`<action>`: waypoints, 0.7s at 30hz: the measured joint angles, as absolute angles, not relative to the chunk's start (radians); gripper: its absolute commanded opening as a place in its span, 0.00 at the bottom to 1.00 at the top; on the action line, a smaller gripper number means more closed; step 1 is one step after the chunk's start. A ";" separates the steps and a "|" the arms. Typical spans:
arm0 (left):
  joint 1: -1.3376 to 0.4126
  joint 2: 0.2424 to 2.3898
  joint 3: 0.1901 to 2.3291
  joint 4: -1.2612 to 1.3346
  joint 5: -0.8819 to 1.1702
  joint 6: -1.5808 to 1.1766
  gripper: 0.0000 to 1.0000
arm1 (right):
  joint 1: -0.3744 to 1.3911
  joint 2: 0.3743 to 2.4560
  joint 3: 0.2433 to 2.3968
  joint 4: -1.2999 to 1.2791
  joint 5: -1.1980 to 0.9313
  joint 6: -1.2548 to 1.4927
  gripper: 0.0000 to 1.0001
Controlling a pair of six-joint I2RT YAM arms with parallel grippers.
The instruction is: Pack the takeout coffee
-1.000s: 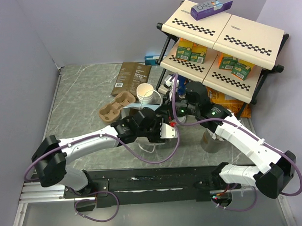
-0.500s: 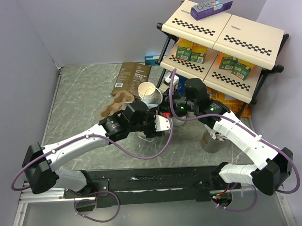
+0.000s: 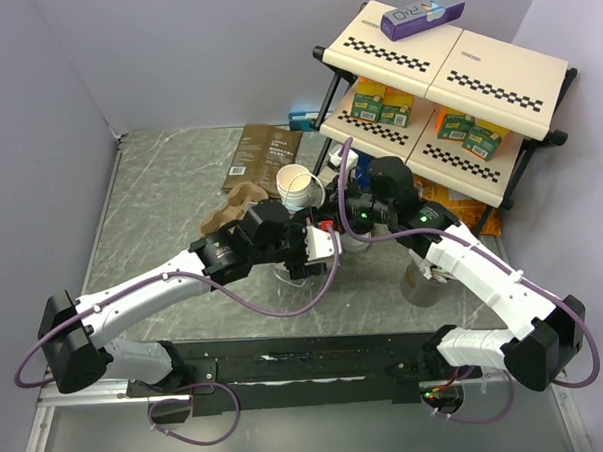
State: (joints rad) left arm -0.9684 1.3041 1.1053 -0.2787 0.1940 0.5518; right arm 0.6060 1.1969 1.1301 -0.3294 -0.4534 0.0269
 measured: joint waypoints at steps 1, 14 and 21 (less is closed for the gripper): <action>-0.968 1.304 1.109 -0.282 0.194 0.544 0.85 | 0.606 1.197 1.130 -0.329 -0.453 0.027 0.00; -0.941 1.254 1.375 -0.365 0.107 0.389 0.91 | 0.603 1.192 1.126 -0.346 -0.451 0.025 0.00; -0.849 1.111 1.370 -0.461 -0.012 0.264 0.94 | 0.605 1.192 1.126 -0.350 -0.457 0.026 0.00</action>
State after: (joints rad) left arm -0.8490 1.1110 1.3705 -0.4614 -0.0124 0.2642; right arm 0.6052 1.1915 1.1255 -0.3496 -0.4572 0.0261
